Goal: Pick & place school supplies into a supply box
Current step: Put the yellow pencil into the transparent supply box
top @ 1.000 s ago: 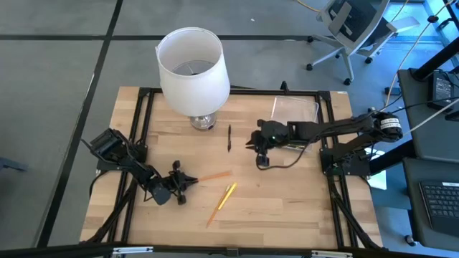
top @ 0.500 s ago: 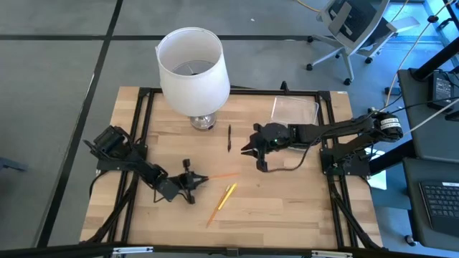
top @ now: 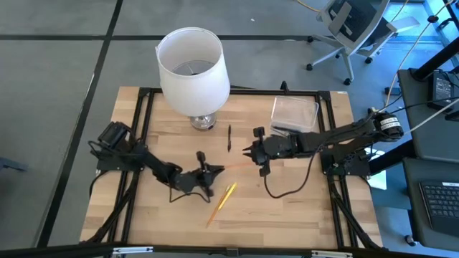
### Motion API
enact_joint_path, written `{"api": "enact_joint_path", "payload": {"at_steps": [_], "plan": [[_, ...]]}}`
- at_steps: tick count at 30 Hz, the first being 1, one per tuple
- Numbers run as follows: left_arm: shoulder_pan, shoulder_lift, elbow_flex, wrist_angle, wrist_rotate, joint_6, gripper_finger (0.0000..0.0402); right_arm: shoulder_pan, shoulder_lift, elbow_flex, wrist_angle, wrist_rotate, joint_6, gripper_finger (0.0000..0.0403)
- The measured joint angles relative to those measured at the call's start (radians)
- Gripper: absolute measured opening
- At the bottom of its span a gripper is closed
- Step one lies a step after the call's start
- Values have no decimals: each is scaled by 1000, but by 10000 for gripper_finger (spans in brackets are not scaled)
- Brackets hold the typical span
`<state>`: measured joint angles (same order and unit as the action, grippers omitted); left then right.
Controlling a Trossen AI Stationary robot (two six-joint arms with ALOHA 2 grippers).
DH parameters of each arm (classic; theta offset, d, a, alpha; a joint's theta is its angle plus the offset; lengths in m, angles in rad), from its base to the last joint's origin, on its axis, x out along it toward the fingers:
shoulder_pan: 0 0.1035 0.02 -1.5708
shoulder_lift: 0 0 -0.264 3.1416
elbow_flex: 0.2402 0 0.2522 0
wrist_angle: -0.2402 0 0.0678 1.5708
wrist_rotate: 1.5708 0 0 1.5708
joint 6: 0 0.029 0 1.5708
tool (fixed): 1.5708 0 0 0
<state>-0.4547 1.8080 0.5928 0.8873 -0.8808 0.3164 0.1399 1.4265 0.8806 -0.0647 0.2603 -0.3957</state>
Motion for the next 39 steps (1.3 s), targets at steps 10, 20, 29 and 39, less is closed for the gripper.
{"api": "enact_joint_path", "payload": {"at_steps": [10, 20, 29, 39], "plan": [[108, 0, 133, -181, -113, 22, 17, 17, 0, 0, -31, 86, 51, 68], [140, -1, 265, -433, -113, 1, 17, 17, 0, 0, -37, 76, 71, 76], [142, -1, 276, -452, -104, -16, 17, 17, 0, 0, -38, 34, 76, 147], [144, -5, 296, -442, -61, -52, 17, 16, 18, 0, -60, 34, 70, 156]]}}
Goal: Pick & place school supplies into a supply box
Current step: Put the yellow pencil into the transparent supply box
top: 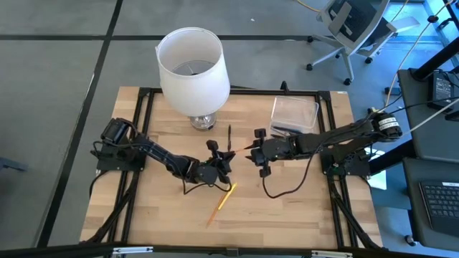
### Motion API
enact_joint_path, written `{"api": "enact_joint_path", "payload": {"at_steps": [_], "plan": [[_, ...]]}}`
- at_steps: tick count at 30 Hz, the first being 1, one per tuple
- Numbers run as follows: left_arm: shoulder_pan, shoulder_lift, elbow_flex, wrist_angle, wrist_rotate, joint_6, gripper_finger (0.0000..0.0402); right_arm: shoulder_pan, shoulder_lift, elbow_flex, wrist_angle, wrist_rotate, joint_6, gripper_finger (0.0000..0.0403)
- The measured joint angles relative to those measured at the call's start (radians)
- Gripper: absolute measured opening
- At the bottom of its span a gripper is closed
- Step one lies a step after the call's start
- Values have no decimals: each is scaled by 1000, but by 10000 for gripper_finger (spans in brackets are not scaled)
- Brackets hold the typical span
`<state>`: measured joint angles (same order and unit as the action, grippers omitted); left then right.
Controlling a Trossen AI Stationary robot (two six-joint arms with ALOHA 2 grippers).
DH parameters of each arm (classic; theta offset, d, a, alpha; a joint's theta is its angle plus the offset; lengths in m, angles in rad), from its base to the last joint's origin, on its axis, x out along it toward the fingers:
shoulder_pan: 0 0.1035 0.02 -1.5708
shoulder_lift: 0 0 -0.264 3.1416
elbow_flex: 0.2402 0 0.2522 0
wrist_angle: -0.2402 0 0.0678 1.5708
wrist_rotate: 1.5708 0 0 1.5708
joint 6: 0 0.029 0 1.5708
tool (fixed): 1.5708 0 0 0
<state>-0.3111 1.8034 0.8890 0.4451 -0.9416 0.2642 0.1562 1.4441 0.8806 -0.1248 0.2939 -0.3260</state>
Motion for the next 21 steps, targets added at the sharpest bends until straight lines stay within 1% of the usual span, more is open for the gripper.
{"api": "enact_joint_path", "payload": {"at_steps": [5, 10, 17, 21], "plan": [[0, 0, 3, -5, 3, -8, 17, 0, 14, -1, -24, 9, -1, 156], [0, 0, 8, -3, 30, -8, 17, 0, 22, 0, -45, 89, -1, 156], [-1, 0, 8, -1, 43, -8, 17, -4, 22, 0, -68, 91, 0, 155], [-1, 0, 8, -1, 46, -8, 17, -4, 22, 0, -78, 91, 6, 139]]}}
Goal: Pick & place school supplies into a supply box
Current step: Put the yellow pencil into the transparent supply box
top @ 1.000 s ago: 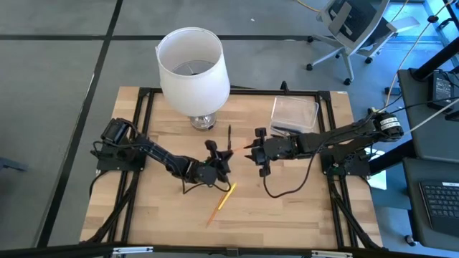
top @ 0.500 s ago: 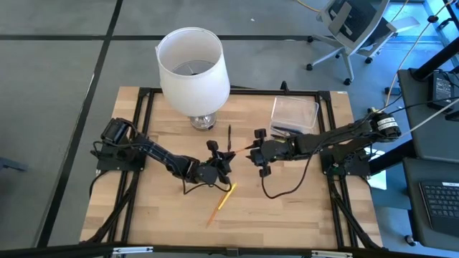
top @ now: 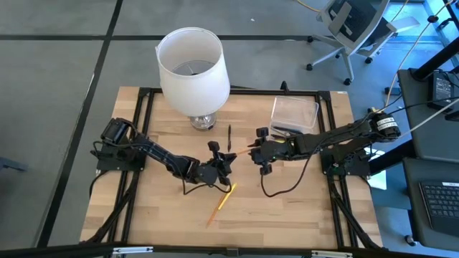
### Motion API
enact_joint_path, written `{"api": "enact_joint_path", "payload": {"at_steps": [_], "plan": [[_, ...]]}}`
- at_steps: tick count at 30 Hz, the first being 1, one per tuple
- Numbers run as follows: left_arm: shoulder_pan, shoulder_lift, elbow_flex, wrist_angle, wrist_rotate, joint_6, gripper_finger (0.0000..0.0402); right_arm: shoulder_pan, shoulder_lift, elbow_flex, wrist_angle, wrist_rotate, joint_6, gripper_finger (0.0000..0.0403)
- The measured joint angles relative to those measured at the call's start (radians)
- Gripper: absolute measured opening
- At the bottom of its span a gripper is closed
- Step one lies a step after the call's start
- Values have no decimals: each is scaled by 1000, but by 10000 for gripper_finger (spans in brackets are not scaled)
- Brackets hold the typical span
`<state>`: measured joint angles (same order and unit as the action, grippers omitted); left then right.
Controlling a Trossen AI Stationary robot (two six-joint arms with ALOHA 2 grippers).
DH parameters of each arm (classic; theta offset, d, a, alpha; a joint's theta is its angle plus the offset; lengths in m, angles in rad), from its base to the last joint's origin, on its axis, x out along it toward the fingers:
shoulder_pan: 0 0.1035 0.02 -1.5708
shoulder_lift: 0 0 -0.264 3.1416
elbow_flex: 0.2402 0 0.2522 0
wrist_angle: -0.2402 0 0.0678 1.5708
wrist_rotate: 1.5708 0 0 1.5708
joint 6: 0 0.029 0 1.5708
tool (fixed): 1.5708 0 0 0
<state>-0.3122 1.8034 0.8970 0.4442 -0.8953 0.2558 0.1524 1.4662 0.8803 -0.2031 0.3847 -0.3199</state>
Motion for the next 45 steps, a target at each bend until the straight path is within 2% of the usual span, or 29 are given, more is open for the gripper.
{"api": "enact_joint_path", "payload": {"at_steps": [17, 24, 26, 33, 39, 45], "plan": [[0, 0, 0, -2, 1, -23, 25, 2, 0, 0, -20, -12, -13, 33], [2, 0, 0, 1, 5, -46, 72, 2, 0, 0, -40, 34, 27, 33], [0, -1, 0, -14, 23, -68, 87, 0, 0, 0, -68, 76, 55, 33], [0, -84, 0, -257, 66, -263, 125, -15, -2, 0, -281, 226, 200, 34], [0, -143, 0, -406, 180, -401, 127, -90, -5, -24, -508, 227, 359, 31], [3, -143, 0, -419, 195, -408, 123, -170, -7, -85, -540, 193, 412, 38]]}}
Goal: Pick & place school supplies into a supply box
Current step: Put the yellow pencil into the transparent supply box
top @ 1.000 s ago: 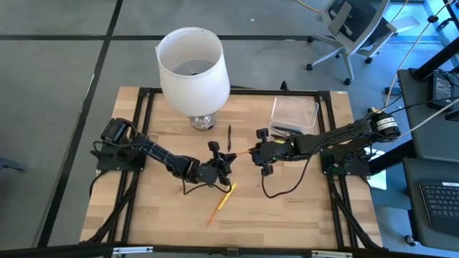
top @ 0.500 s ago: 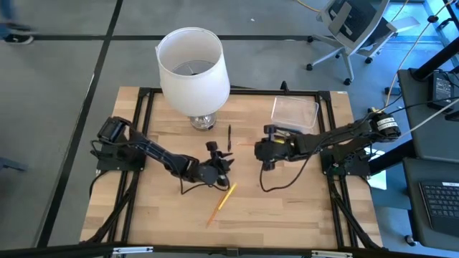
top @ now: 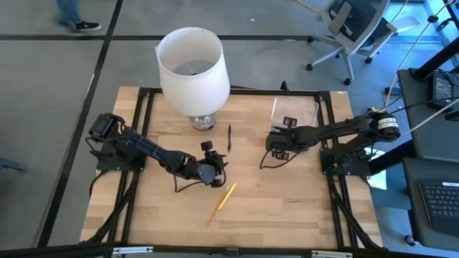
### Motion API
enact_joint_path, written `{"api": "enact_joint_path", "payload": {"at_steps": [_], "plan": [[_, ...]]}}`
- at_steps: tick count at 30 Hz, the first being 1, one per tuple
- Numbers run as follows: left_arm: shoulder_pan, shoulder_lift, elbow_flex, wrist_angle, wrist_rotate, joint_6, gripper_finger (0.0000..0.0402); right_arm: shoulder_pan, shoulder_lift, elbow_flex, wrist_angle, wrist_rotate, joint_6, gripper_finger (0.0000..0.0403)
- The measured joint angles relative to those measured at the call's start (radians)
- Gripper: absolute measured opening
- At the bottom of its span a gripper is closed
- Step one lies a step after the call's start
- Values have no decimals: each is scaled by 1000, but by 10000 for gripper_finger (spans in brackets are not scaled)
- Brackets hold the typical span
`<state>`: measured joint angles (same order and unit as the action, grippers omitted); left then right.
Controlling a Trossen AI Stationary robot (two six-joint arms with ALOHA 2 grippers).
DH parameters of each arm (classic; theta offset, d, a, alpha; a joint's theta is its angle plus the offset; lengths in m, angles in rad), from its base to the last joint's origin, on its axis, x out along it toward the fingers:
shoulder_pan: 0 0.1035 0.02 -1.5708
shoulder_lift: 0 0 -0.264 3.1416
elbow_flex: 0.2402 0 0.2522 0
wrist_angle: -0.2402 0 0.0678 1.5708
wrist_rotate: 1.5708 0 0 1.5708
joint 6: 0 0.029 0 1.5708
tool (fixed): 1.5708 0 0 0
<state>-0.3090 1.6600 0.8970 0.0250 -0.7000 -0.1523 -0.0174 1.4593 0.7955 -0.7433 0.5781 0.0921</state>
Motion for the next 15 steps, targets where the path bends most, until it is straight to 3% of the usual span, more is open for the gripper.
{"api": "enact_joint_path", "payload": {"at_steps": [15], "plan": [[4, 0, 0, -31, -4, -19, 127, -33, -6, -86, 32, 4, 35, 32]]}}
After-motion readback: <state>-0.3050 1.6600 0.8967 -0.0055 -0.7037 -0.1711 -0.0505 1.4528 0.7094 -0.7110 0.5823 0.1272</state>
